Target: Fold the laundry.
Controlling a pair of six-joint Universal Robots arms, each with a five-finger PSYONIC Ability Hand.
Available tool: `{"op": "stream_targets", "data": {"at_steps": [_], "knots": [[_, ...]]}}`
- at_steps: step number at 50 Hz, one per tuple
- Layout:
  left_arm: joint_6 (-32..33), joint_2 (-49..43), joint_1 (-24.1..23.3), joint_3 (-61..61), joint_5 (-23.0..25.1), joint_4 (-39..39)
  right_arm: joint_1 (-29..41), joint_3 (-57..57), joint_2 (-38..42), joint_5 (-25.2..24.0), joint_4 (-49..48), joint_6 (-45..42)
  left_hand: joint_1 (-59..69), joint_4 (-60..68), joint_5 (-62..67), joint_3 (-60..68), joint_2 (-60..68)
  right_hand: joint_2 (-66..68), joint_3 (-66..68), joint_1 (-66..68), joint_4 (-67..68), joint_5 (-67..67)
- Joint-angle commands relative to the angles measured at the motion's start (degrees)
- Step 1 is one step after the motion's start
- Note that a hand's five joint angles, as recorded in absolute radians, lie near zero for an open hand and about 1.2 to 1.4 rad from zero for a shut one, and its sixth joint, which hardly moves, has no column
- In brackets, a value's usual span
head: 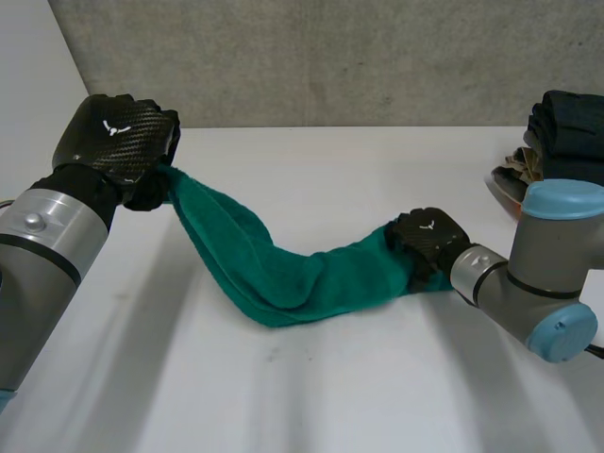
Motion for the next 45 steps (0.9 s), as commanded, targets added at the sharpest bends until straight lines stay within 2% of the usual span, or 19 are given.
{"op": "stream_targets", "data": {"at_steps": [1,4,5,8,12,17,21,28,31,35,39,45], "knots": [[0.0,0.0,0.0,-0.1,0.0,0.0,0.9,-4.4,1.5,0.0,1.4,0.1,14.2,11.3,14.2,11.7,11.4,7.6,7.5,13.3,7.7,10.1],[0.0,0.0,0.1,-0.1,0.0,0.0,1.0,-6.6,2.8,0.0,2.8,-0.1,14.2,11.3,14.2,11.7,11.4,29.3,29.2,34.9,29.4,31.7],[0.0,0.0,0.2,-0.1,0.0,0.0,1.0,-7.5,2.9,0.1,3.2,-0.2,14.2,11.3,14.2,11.7,11.4,40.6,40.5,46.3,40.7,43.0],[0.1,0.0,0.5,0.0,0.0,0.0,0.9,-8.8,2.1,0.6,3.8,-0.3,14.2,11.3,14.2,11.7,11.4,40.7,40.6,46.4,40.8,43.2],[0.2,0.0,1.5,0.2,0.0,-0.3,0.8,-9.4,-4.1,0.9,7.5,-1.4,14.2,11.3,14.2,11.7,11.4,40.7,40.6,46.4,40.8,43.2],[0.5,0.2,4.1,-0.3,0.1,-1.1,-1.1,-10.4,-15.1,0.7,21.6,-8.4,14.2,11.3,14.2,11.7,11.4,40.7,40.6,46.4,40.8,43.2],[0.7,0.2,5.2,-0.3,0.2,-2.5,-4.4,-11.1,-19.5,1.1,32.1,-14.9,14.2,11.3,14.2,11.7,11.4,40.7,40.6,46.4,40.8,43.2],[0.6,-0.4,5.7,-1.2,0.4,-5.1,-5.3,-9.0,-19.8,1.6,45.6,-20.2,14.2,11.3,14.2,11.7,11.4,40.7,40.6,46.4,40.8,43.2],[1.1,-4.0,5.7,-2.8,0.5,-6.3,-5.4,-6.3,-18.6,2.5,49.9,-22.8,14.2,11.3,14.2,11.7,11.4,40.7,40.6,46.4,40.8,43.2],[1.9,-12.0,5.7,-2.2,0.9,-6.9,-5.4,-6.4,-14.7,3.8,49.8,-25.5,14.2,11.3,14.2,11.7,11.4,40.7,40.6,46.4,40.8,43.2],[4.2,-21.2,6.0,4.3,0.9,-6.4,-5.1,-12.8,-10.2,4.4,44.9,-23.5,14.2,11.3,14.2,11.7,11.4,40.7,40.6,46.4,40.8,43.2],[9.6,-31.9,8.1,24.7,0.2,-5.2,-5.1,-26.3,-5.9,4.8,31.2,-15.5,14.2,11.3,14.2,11.7,11.4,40.7,40.6,46.4,40.8,43.2]]}}
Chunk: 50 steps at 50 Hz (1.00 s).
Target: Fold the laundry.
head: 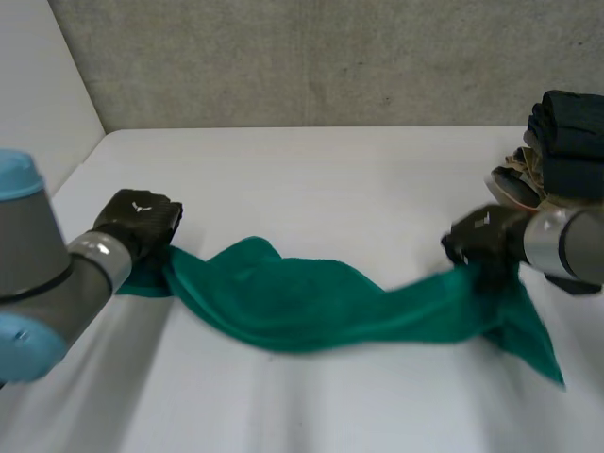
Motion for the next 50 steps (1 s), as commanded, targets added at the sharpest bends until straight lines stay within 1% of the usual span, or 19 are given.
{"op": "stream_targets", "data": {"at_steps": [1,2,3,6,7,10,11,13,17,21,26,30,36,43,45,46,48,49,50], "knots": [[5.8,-14.0,2.0,24.3,-0.6,2.4,0.1,-15.5,5.2,0.5,-17.1,8.7,14.2,11.3,14.2,11.6,11.4,12.4,12.3,24.5,11.9,14.3],[5.8,-14.4,1.9,27.2,-0.6,3.7,0.1,-16.6,5.3,0.5,-19.9,9.5,14.2,11.3,14.2,11.6,11.4,12.4,12.3,24.5,11.9,14.3],[5.9,-14.8,1.7,32.7,-0.6,7.3,0.1,-18.6,5.2,0.7,-26.3,11.5,14.2,11.3,14.2,11.6,11.4,12.4,12.3,24.5,11.9,14.3],[5.7,-14.6,1.8,38.4,-0.6,14.1,0.2,-20.0,4.6,2.2,-36.4,14.2,14.2,11.3,14.2,11.6,11.4,12.4,12.3,24.5,11.9,14.3],[5.5,-14.1,2.0,40.6,-0.7,19.7,0.5,-20.1,4.1,3.9,-43.2,15.9,14.2,11.3,14.2,11.6,11.4,12.4,12.3,24.5,11.9,14.3],[4.3,-12.8,1.8,41.6,-1.1,27.6,1.1,-19.9,2.8,7.0,-52.4,17.5,14.2,11.3,14.2,11.6,11.4,12.4,12.3,24.5,11.9,14.3],[3.6,-11.7,1.4,41.3,-1.1,31.8,1.1,-19.6,2.2,8.3,-57.3,18.3,14.2,11.3,14.2,11.6,11.4,12.4,12.3,24.5,11.9,14.3],[3.2,-11.0,1.2,40.5,-1.0,34.0,1.4,-19.3,1.6,9.3,-60.3,18.6,14.2,11.3,14.2,11.6,11.4,12.4,12.3,24.5,11.9,14.3],[2.8,-10.2,1.2,35.0,-1.0,33.6,1.5,-18.6,1.4,9.5,-59.8,18.5,14.2,11.3,14.2,11.6,11.4,12.4,12.3,24.5,11.9,14.3],[2.8,-10.0,0.9,27.2,-0.8,33.3,1.6,-15.5,1.6,8.5,-57.6,18.5,14.2,11.3,14.2,11.6,11.4,12.4,12.3,24.5,11.9,14.3],[1.9,-10.4,0.4,17.7,-0.6,33.3,1.9,-7.8,2.7,5.7,-54.2,18.7,14.2,11.3,14.2,11.6,11.4,12.4,12.3,24.5,11.9,14.3],[0.7,-11.1,-1.2,9.4,-0.3,33.2,2.1,-1.7,5.1,5.5,-51.1,18.6,14.2,11.3,14.2,11.6,11.4,12.4,12.3,24.5,11.9,14.3],[0.4,-13.3,-2.9,2.0,-0.3,33.2,3.6,5.1,9.5,5.4,-45.8,18.2,14.2,11.3,14.2,11.6,11.4,12.4,12.3,24.5,11.9,14.3],[0.4,-12.2,-3.5,-2.3,-0.3,33.1,3.2,10.1,9.7,5.1,-40.5,18.2,14.2,11.3,14.2,11.6,11.4,12.2,12.0,24.3,11.6,14.0],[0.4,-11.1,-3.3,-2.6,-0.3,33.0,3.1,10.8,9.3,5.1,-40.0,18.4,14.2,11.3,14.2,11.6,11.4,3.6,3.5,15.7,3.1,5.5],[0.3,-9.8,-3.2,-3.0,-0.2,32.9,3.1,11.1,8.9,5.1,-39.6,18.7,14.2,11.3,14.2,11.6,11.4,-4.7,-4.9,7.4,-5.3,-2.9],[0.2,-8.8,-3.1,-3.3,-0.2,32.9,3.1,11.6,8.1,5.1,-39.0,18.7,14.2,11.3,14.2,11.6,11.4,-15.9,-16.0,-3.8,-16.4,-14.0],[0.2,-8.4,-3.0,-3.5,-0.3,32.8,3.2,11.9,7.4,5.1,-38.4,18.7,14.2,11.3,14.2,11.6,11.4,-24.9,-25.1,-12.8,-25.4,-23.0],[0.1,-7.8,-2.9,-3.8,-0.2,32.5,3.2,12.1,6.9,5.1,-38.2,18.7,14.2,11.3,14.2,11.6,11.4,-28.2,-28.3,-16.1,-28.7,-26.3]]}}
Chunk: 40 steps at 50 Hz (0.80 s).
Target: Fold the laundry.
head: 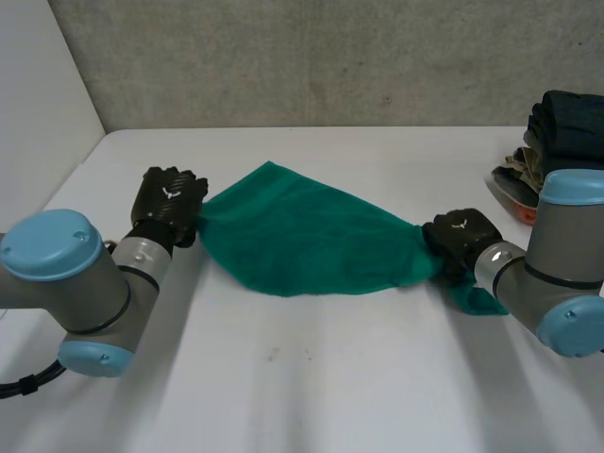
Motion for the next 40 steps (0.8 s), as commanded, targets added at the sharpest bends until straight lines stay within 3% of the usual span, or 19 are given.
{"op": "stream_targets", "data": {"at_steps": [1,4,12,15,20,26,34,40], "knots": [[-0.2,4.0,0.5,-1.1,0.0,-0.7,-0.2,1.5,-2.9,0.0,2.4,0.4,14.2,11.0,14.2,11.5,11.2,-18.3,-18.8,-10.3,-19.0,-19.6],[-0.2,5.1,0.6,-1.6,0.0,-1.2,-0.1,1.6,-3.5,0.0,3.5,0.3,14.2,11.0,14.2,11.5,11.2,-23.5,-24.1,-15.6,-24.2,-24.8],[-0.2,5.5,0.4,-1.9,0.0,-1.5,0.3,0.2,-3.9,-0.2,4.2,0.1,14.2,11.0,14.2,11.5,11.2,-20.5,-21.0,-12.6,-21.2,-21.8],[-0.2,5.5,0.4,-1.8,0.0,-1.7,0.5,-0.9,-3.7,-0.7,4.2,0.1,14.2,11.0,14.2,11.5,11.2,-10.9,-11.5,-3.0,-11.7,-12.3],[-0.1,5.5,0.6,-1.8,0.0,-2.0,0.7,-3.9,-0.9,-0.9,4.3,-0.6,14.2,11.0,14.2,11.5,11.2,24.8,24.2,32.7,24.1,23.5],[-0.1,7.8,0.8,-1.6,0.0,-5.1,0.6,-7.0,-3.4,-0.7,5.5,-0.3,14.2,11.0,14.2,11.5,11.2,24.9,24.3,32.8,24.1,23.5],[0.0,17.1,2.9,-1.4,0.1,-14.4,-0.4,-11.5,-12.2,-2.1,16.9,-5.0,14.2,11.0,14.2,11.5,11.2,24.9,24.3,32.8,24.1,23.5],[0.6,26.9,3.5,-1.3,0.3,-26.6,-4.1,-11.3,-20.0,-1.2,34.7,-19.7,14.2,11.0,14.2,11.5,11.2,24.9,24.3,32.8,24.1,23.5]]}}
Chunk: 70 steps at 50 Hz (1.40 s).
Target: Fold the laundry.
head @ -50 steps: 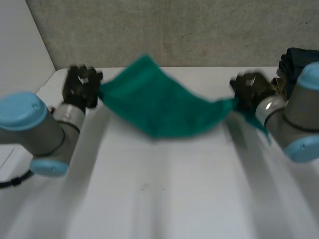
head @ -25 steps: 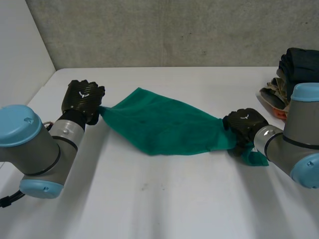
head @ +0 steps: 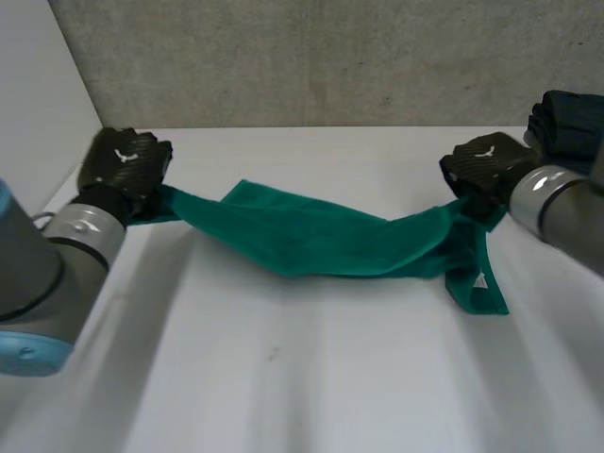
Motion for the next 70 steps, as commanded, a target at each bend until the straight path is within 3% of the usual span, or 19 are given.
{"op": "stream_targets", "data": {"at_steps": [1,4,10,17,20,25,32,37,41,45,51,62,70], "knots": [[0.6,11.3,0.9,0.0,0.2,-14.5,-3.9,0.1,-9.2,1.1,19.9,-16.9,14.2,11.0,14.2,11.5,11.2,12.5,12.2,23.2,11.8,13.2],[0.7,13.9,1.2,-0.5,0.5,-22.9,-5.4,4.1,-12.9,0.9,25.8,-22.4,14.2,11.0,14.2,11.5,11.2,12.5,12.2,23.2,11.8,13.2],[2.8,13.8,3.9,-5.1,0.8,-36.7,-6.1,15.7,-17.6,0.3,24.8,-22.6,14.2,11.0,14.2,11.5,11.2,12.5,12.2,23.2,11.8,13.2],[10.6,3.9,4.8,-6.3,0.7,-35.3,-5.9,22.2,-11.0,2.1,20.5,-25.7,14.2,11.0,14.2,11.5,11.2,12.5,12.2,23.2,11.8,13.2],[11.7,-1.2,4.7,-2.8,0.7,-33.0,-5.7,19.5,-5.9,4.3,18.6,-26.1,14.2,11.0,14.2,11.5,11.2,12.5,12.2,23.2,11.8,13.2],[11.6,-9.0,4.0,6.9,0.5,-28.2,-4.3,5.6,2.2,8.0,13.9,-20.3,14.2,11.0,14.2,11.5,11.2,12.5,12.2,23.2,11.8,13.2],[11.5,-17.1,2.4,26.4,0.4,-16.7,-1.7,-13.9,8.4,8.7,4.6,-12.9,14.2,11.0,14.2,11.5,11.2,12.5,12.2,23.2,11.8,13.2],[11.4,-20.8,1.9,41.0,0.2,1.5,0.2,-26.6,11.1,10.4,-15.3,-9.2,14.2,11.0,14.2,11.5,11.2,12.5,12.2,23.2,11.8,13.2],[10.5,-22.0,1.9,48.5,0.0,13.6,1.3,-30.3,11.4,13.2,-31.9,-9.3,14.2,11.0,14.2,11.5,11.2,12.5,12.2,23.2,11.8,13.2],[7.2,-22.6,1.9,52.0,-0.6,17.0,2.1,-30.9,11.3,13.3,-41.2,-9.1,14.2,11.0,14.2,11.5,11.2,12.5,12.2,23.2,11.8,13.2],[3.5,-22.0,2.5,47.4,-2.4,15.8,2.4,-29.8,11.2,13.2,-41.4,-8.3,14.2,11.0,14.2,11.5,11.2,12.5,12.2,23.2,11.8,13.2],[3.1,-19.8,2.6,24.7,-1.4,15.8,2.4,-11.2,10.5,8.6,-39.9,-6.8,14.2,11.0,14.2,11.5,11.2,12.5,12.2,23.2,11.8,13.2],[3.8,-23.4,1.8,10.4,4.8,15.3,1.8,1.4,13.5,7.0,-27.2,-6.9,14.2,11.0,14.2,11.5,11.2,12.5,12.2,23.2,11.8,13.2]]}}
